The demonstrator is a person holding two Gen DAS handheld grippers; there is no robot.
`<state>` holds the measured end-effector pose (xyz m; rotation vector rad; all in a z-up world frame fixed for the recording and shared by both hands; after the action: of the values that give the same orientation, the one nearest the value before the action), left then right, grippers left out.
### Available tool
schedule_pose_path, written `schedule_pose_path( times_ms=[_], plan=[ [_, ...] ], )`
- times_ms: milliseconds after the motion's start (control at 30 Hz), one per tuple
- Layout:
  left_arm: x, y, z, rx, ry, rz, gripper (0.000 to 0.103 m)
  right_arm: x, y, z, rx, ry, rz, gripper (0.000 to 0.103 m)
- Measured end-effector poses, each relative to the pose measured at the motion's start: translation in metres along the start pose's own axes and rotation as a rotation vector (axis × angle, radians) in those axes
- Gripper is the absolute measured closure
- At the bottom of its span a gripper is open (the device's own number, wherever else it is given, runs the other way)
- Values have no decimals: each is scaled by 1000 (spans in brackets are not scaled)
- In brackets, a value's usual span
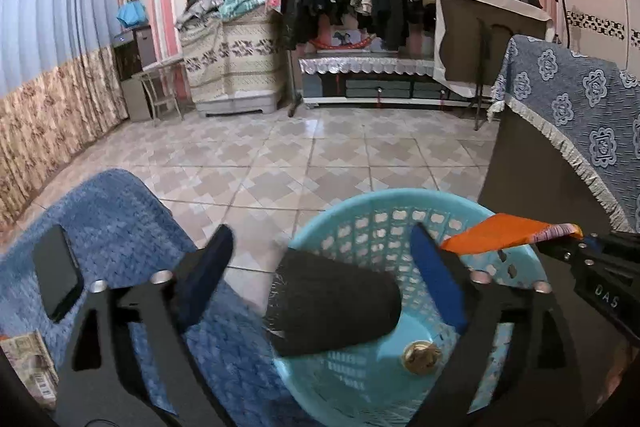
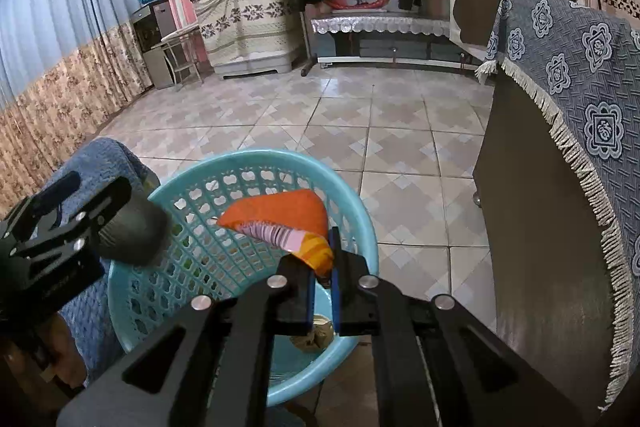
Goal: Collect trash
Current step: 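Open left tool to drop the cup while right tool drops the packet into basket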
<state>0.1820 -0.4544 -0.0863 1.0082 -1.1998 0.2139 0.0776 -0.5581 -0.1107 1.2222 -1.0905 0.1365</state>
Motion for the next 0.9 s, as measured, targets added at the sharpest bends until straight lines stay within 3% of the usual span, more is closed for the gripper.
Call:
schedule_pose_path(
  times_ms=[333,633,667,733,767,900],
  plan=[
    [12,21,-54,93,70,36,6,1,-6,-14,19,36,-19,97],
    [5,39,-96,179,94,43,5,-3,-19,-37,36,72,-55,95],
    [5,40,-99,182,100,43,5,-5,-24,-42,45,78,-77,93],
    [4,43,-105,185,111,42,6,-10,-30,-47,59,79,-103,67],
    [4,45,-107,189,113,45,5,-10,-31,-48,67,77,-102,44],
    [2,54,-116,206,120,55,5,-7,-26,-50,83,58,-78,28]
  ],
)
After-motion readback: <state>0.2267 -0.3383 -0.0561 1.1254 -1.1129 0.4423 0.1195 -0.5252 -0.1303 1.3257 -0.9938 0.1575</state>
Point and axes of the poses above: each gripper's, at about its wrist camera, not at the fingertips, and y roughly against the way its jaws point, z to its right, x to its top, the point moved 6 cm from there along -y, roughly the way its jaws point, and after that the axes turned 5 degrees about y, right-handed, at the moved point
